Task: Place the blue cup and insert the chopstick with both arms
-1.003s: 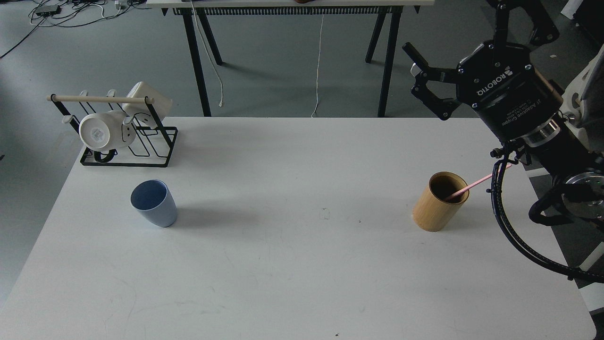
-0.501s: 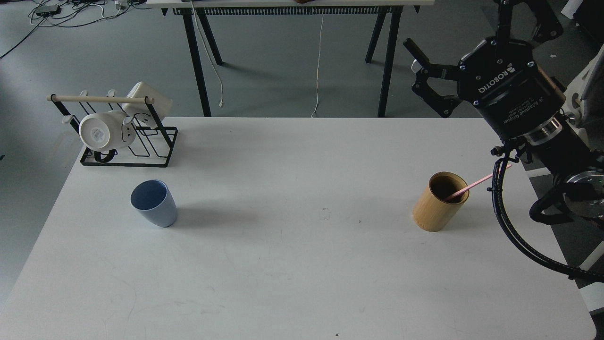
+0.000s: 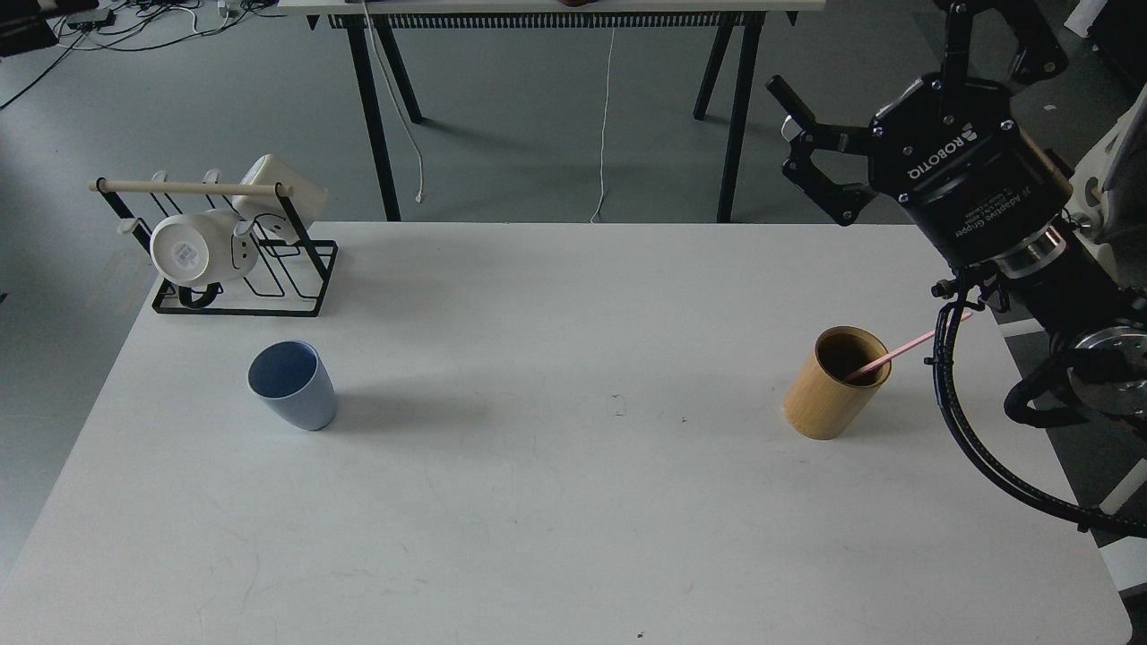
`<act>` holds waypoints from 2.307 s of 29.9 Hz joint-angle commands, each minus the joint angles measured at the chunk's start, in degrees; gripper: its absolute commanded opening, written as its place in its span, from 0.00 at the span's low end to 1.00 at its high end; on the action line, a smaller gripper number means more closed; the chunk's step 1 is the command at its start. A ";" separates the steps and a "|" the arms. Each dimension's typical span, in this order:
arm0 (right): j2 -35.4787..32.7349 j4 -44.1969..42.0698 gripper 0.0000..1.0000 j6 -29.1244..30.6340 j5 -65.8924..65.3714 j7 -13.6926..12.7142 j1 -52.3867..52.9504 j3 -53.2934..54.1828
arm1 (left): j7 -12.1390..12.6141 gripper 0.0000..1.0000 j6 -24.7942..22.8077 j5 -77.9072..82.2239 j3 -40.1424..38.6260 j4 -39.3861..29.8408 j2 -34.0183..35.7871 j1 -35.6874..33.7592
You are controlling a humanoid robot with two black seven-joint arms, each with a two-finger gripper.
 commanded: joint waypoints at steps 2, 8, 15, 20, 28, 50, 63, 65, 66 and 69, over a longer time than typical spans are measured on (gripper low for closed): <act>-0.72 -0.18 0.99 0.00 -0.01 0.00 -0.70 0.01 | 0.02 1.00 0.00 6.86 4.03 -2.71 1.99 0.00; -2.30 -2.28 0.99 0.00 -2.10 0.00 -3.07 -0.43 | 0.02 1.00 0.00 8.72 12.82 -5.10 1.21 0.35; -6.07 -9.14 0.99 0.00 -4.05 0.00 -4.13 -0.08 | 0.02 1.00 0.00 8.89 19.86 -4.30 -2.75 0.53; -7.49 -9.23 0.99 0.00 -4.05 0.00 -4.13 -0.08 | 0.02 1.00 0.00 15.03 21.01 -3.60 -5.74 0.70; -7.84 -9.32 0.99 0.00 -4.05 0.00 -4.57 -0.08 | 0.02 1.00 0.00 18.03 21.97 3.95 -12.41 1.58; -7.93 -9.32 0.99 0.00 -4.05 0.00 -6.68 -0.08 | 0.02 0.99 0.00 21.37 21.97 19.95 -26.13 6.24; -7.93 -9.32 0.99 0.00 -4.05 0.00 -7.82 -0.08 | 0.02 0.98 4.62 21.28 21.88 27.68 -32.37 9.93; -7.93 -9.32 0.99 0.00 -3.96 0.00 -7.91 -0.08 | 0.02 0.97 5.24 21.28 21.97 28.30 -32.64 10.20; -7.93 -9.32 0.99 0.00 -4.05 0.00 -7.99 -0.08 | 0.02 0.96 5.41 21.28 21.89 28.39 -32.64 10.28; -7.93 -9.32 0.99 0.00 -4.05 0.00 -8.17 -0.08 | 0.02 0.89 6.11 21.28 21.88 28.39 -32.55 10.55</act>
